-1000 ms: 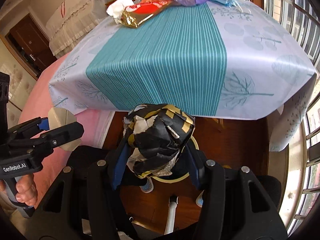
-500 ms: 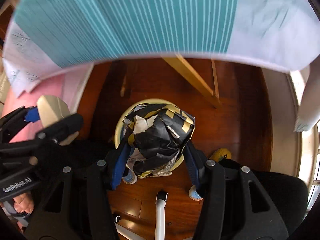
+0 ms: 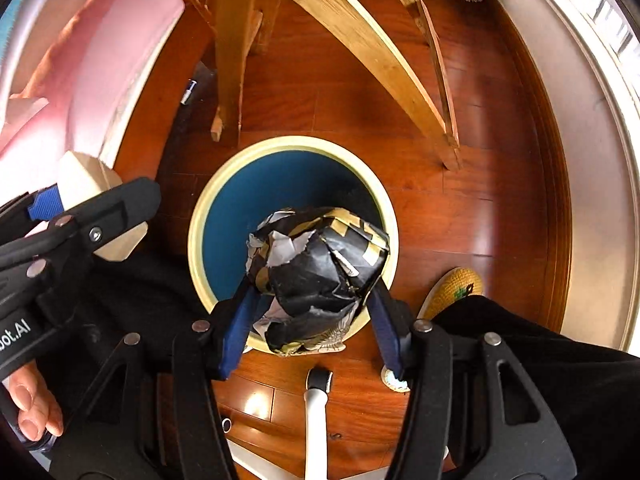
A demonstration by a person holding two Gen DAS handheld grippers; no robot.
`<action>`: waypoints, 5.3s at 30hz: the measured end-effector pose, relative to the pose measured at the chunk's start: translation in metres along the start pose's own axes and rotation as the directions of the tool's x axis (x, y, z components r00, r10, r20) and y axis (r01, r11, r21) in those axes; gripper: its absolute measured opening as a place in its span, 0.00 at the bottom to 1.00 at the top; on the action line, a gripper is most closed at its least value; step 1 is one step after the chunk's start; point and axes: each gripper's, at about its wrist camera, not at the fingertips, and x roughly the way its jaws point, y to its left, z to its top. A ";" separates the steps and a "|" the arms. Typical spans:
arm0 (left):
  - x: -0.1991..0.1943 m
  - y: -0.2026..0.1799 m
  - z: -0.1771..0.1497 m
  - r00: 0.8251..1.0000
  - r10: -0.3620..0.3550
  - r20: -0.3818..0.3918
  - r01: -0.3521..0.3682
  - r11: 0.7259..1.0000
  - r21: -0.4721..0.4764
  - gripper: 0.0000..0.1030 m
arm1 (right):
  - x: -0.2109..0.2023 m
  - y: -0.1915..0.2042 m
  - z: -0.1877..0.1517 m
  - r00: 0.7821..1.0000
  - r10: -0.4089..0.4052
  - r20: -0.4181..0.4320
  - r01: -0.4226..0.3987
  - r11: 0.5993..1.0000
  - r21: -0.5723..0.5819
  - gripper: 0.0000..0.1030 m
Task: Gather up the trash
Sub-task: 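Carry the soap bar and wrapper down over the blue bin with both tools, then open both tools to drop the soap bar and wrapper into the bin, then grasp the white tissue with the left tool while the right grasps the purple bag, then carry the tissue and purple bag down over the blue bin with both tools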
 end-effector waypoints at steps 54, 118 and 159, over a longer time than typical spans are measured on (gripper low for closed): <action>-0.275 0.020 0.018 0.943 0.007 0.332 -0.046 0.993 0.111 0.86 | -0.278 0.048 -0.010 0.844 0.128 0.521 -0.008 0.974 -0.225 0.66; -0.299 0.086 0.347 0.928 -0.132 0.348 0.111 0.991 0.081 0.31 | -0.391 0.017 0.282 0.760 0.102 0.641 -0.167 0.985 0.041 0.08; -0.147 0.027 -0.005 0.983 -0.181 0.011 0.180 0.981 0.072 0.31 | -0.185 0.038 -0.045 0.980 0.196 0.018 -0.196 0.980 -0.042 0.08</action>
